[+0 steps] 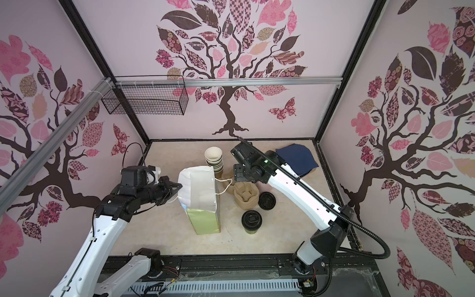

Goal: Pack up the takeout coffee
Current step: 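Drag the white paper bag toward the table center with the left gripper, then lower the right gripper onto the tan pulp cup carrier and close it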

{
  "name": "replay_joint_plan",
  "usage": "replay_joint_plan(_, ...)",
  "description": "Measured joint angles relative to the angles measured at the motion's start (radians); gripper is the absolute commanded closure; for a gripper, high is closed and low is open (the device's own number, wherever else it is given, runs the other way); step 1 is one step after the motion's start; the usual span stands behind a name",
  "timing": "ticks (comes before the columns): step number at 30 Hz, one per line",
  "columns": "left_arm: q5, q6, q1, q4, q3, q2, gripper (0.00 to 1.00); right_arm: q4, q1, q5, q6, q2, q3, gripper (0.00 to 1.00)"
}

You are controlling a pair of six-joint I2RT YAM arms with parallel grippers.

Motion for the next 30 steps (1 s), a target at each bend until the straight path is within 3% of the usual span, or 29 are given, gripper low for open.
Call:
replay_joint_plan(7, -0.051, 0.041, 0.000, -0.056, 0.000, -0.029, 1.00, -0.031, -0.046, -0.015, -0.093, 0.028, 0.086, 0.16)
replay_joint_plan(10, -0.078, 0.057, 0.000, -0.070, 0.002, -0.034, 1.00, -0.008, -0.057, -0.026, -0.112, 0.021, 0.086, 0.18)
replay_joint_plan(16, -0.073, 0.101, 0.000, -0.082, 0.024, -0.002, 1.00, 0.118, -0.055, -0.082, -0.113, -0.076, -0.105, 0.23)
replay_joint_plan(19, -0.063, 0.137, 0.000, -0.109, 0.071, 0.023, 1.00, 0.126, -0.055, -0.103, -0.126, -0.090, -0.117, 0.24)
replay_joint_plan(25, -0.060, 0.257, 0.000, -0.204, 0.151, 0.047, 1.00, 0.035, -0.055, -0.109, -0.161, 0.050, 0.039, 0.22)
replay_joint_plan(30, -0.068, 0.362, 0.000, -0.291, 0.194, 0.063, 1.00, -0.005, -0.055, -0.138, -0.188, 0.121, 0.032, 0.22)
